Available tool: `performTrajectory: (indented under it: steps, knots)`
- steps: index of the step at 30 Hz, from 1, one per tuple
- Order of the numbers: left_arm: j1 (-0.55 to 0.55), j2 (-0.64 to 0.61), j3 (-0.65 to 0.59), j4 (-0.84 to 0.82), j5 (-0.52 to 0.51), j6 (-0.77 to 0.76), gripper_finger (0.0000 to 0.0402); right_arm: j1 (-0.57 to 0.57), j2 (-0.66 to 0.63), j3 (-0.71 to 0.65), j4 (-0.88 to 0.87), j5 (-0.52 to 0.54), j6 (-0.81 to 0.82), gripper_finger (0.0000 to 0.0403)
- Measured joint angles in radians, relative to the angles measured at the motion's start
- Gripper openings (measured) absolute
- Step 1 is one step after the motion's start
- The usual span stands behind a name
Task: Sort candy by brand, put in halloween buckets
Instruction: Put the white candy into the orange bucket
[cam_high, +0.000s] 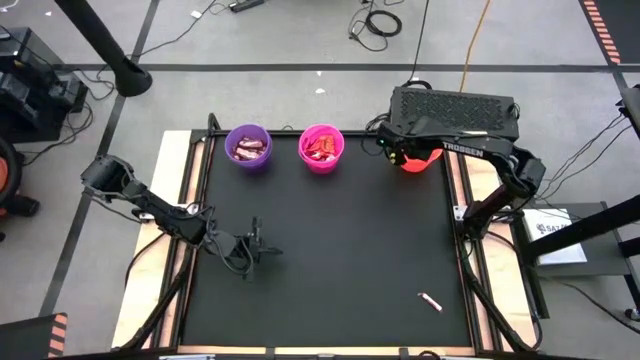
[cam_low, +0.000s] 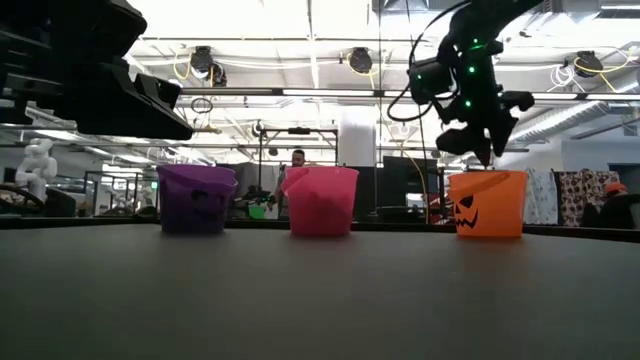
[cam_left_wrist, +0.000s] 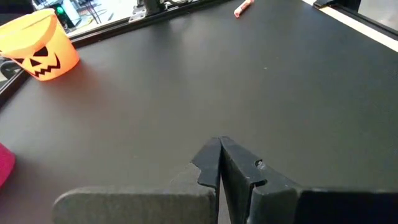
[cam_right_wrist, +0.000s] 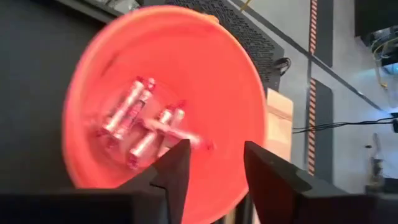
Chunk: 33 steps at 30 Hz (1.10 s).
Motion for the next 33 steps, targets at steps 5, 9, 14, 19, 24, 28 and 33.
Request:
performTrajectory:
  steps: [5, 9, 14, 19, 24, 28, 33]
  knots:
    - [0.000, 0.000, 0.000, 0.000, 0.000, 0.000, 0.0013, 0.002, 0.000, 0.025, -0.055, -0.100, -0.027, 0.0181]
    - [0.000, 0.000, 0.000, 0.000, -0.003, 0.000, 0.0013, 0.020, 0.000, 0.084, -0.109, -0.245, -0.029, 0.0193]
    - [0.000, 0.000, 0.000, 0.010, -0.004, 0.000, 0.0013, 0.098, -0.003, 0.171, -0.134, -0.298, -0.018, 0.0194]
    - [0.000, 0.000, 0.000, 0.016, -0.004, 0.000, 0.0013, 0.219, -0.004, 0.212, -0.132, -0.433, -0.019, 0.0194]
    - [0.000, 0.000, 0.000, 0.017, -0.005, 0.008, 0.0013, 0.400, -0.004, 0.191, -0.133, -0.639, 0.020, 0.0194]
    - [0.000, 0.000, 0.000, 0.016, -0.005, 0.008, 0.0013, 0.594, -0.004, 0.153, -0.132, -0.724, 0.130, 0.0194]
    - [0.000, 0.000, 0.000, 0.019, -0.005, 0.045, 0.0013, 0.854, -0.004, 0.094, -0.047, -0.813, 0.356, 0.0194]
